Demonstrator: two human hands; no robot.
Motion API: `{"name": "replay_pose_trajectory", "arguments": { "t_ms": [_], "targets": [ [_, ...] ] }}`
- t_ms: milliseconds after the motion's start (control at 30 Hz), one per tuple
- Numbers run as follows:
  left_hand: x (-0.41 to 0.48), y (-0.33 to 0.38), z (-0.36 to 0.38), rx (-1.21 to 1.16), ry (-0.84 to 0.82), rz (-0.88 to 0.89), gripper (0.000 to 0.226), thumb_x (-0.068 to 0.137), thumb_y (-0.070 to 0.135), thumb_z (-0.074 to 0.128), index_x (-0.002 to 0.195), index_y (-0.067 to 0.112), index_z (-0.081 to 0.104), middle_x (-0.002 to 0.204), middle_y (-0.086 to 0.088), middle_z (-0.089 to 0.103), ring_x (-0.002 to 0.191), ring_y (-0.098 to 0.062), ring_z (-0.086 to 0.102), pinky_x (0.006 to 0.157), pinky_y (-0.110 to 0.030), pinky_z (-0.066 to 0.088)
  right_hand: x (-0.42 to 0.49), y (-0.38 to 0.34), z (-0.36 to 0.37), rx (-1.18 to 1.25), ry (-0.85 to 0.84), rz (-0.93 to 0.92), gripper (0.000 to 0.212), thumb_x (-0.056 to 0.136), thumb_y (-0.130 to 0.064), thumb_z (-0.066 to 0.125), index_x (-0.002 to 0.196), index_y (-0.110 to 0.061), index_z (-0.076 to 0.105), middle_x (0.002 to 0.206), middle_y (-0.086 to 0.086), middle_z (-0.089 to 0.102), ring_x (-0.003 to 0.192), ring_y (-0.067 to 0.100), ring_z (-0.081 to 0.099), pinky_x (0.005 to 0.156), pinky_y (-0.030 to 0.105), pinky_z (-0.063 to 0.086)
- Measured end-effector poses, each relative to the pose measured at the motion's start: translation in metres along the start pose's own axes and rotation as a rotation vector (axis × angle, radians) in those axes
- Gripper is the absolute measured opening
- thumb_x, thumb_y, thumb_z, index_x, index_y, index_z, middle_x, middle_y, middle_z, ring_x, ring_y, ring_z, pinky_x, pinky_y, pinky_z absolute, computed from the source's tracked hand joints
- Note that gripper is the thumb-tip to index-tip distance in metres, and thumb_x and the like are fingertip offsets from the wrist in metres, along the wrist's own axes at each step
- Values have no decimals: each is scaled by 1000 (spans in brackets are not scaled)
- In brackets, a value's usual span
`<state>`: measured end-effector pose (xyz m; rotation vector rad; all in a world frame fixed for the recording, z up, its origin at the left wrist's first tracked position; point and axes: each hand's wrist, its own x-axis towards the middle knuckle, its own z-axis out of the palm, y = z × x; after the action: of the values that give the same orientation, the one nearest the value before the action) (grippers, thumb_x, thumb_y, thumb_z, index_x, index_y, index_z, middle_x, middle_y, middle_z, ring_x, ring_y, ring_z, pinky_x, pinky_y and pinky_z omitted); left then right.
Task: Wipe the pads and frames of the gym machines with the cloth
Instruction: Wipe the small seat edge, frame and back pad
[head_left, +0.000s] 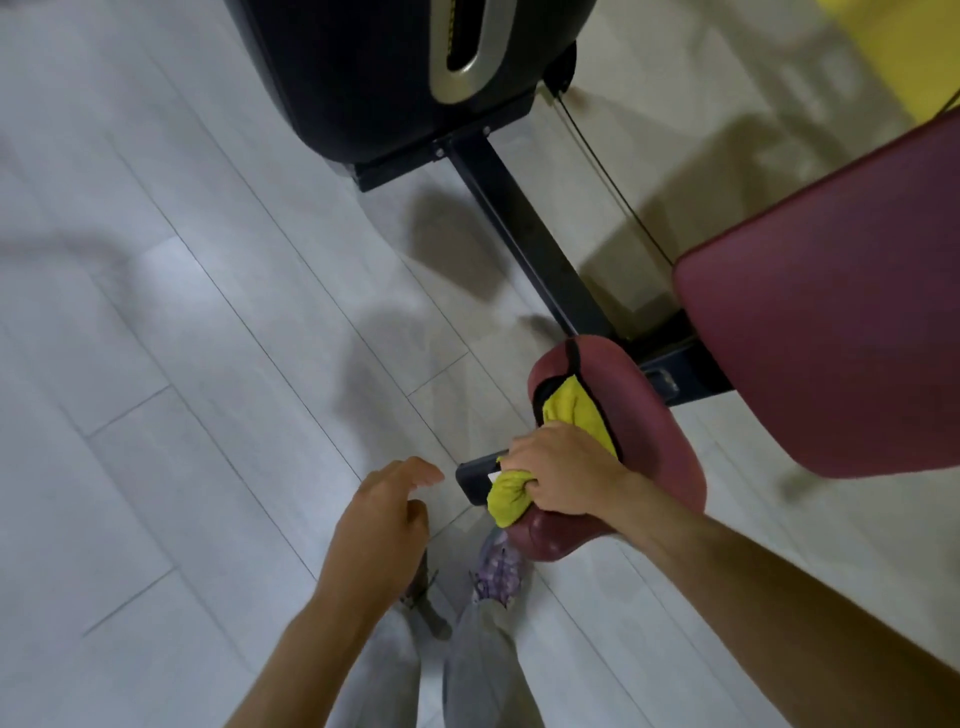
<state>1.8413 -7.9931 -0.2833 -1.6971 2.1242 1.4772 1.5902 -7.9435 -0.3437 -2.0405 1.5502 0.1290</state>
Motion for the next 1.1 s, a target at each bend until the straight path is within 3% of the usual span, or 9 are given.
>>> {"name": "replay_pose_trajectory", "arguments": {
  "t_ms": [167, 333, 500, 567, 700, 767, 900, 1000, 1100],
  "targets": [
    [14, 6, 24, 3, 31, -21, 40, 98, 0, 53, 119, 31, 66, 124, 9, 62, 103, -6, 53, 91, -18, 39, 50, 63, -24, -203, 22, -112, 17, 66, -11, 61, 73, -25, 68, 76, -2, 64, 73, 28, 62, 68, 38, 47],
    [33, 10, 46, 56, 22, -2, 41, 96, 0, 54, 116, 33, 65, 112, 16, 58, 98, -6, 53, 78, -7, 34, 84, 104, -34, 37, 173, 475, 13, 80, -18, 57, 84, -19, 70, 92, 3, 68, 85, 32, 64, 65, 35, 36],
    [52, 26, 60, 56, 19, -30, 44, 91, -4, 52, 111, 33, 66, 111, 14, 64, 106, -9, 56, 82, -11, 34, 70, 80, -30, 94, 135, 85, 7, 65, -25, 55, 62, -19, 57, 65, 1, 60, 63, 29, 58, 55, 37, 39],
    [56, 42, 64, 68, 3, -20, 45, 90, -6, 50, 107, 33, 66, 107, 18, 63, 103, -7, 55, 80, -8, 35, 67, 87, -39, 110, 92, 71, 4, 71, -23, 58, 68, -21, 60, 70, -1, 63, 68, 28, 60, 59, 37, 44],
    [63, 72, 77, 60, -34, 14, 54, 91, -4, 48, 86, 50, 53, 92, 30, 55, 84, 2, 57, 69, -7, 40, 71, 143, -43, 191, 172, 585, 27, 89, -28, 57, 113, -22, 70, 109, 9, 71, 102, 39, 64, 83, 45, 53],
    [68, 79, 87, 66, -52, 11, 50, 92, 0, 48, 88, 49, 54, 98, 28, 59, 73, 3, 59, 64, -10, 41, 60, 167, -40, 376, 202, 821, 31, 89, -27, 51, 114, -27, 67, 112, 10, 68, 106, 41, 61, 89, 47, 52],
    [76, 93, 105, 84, -65, -35, 37, 94, 5, 47, 110, 35, 60, 114, 15, 64, 96, -11, 64, 83, -27, 52, 6, 194, -21, 706, 282, 1127, 29, 93, -32, 53, 114, -24, 71, 115, 8, 69, 108, 39, 61, 90, 40, 47],
    [79, 99, 113, 122, -38, -48, 29, 97, 8, 47, 111, 30, 59, 112, 10, 66, 94, -17, 63, 85, -34, 51, -4, 187, -13, 758, 330, 1142, 25, 94, -26, 49, 106, -25, 70, 94, 0, 67, 92, 31, 62, 85, 38, 45],
    [81, 100, 117, 142, -34, -61, 29, 94, 5, 48, 102, 31, 56, 104, 9, 67, 79, -18, 62, 73, -31, 48, 18, 174, -21, 685, 420, 1003, 18, 92, -22, 47, 98, -23, 64, 91, 0, 63, 95, 33, 61, 87, 43, 47]
  ]
}}
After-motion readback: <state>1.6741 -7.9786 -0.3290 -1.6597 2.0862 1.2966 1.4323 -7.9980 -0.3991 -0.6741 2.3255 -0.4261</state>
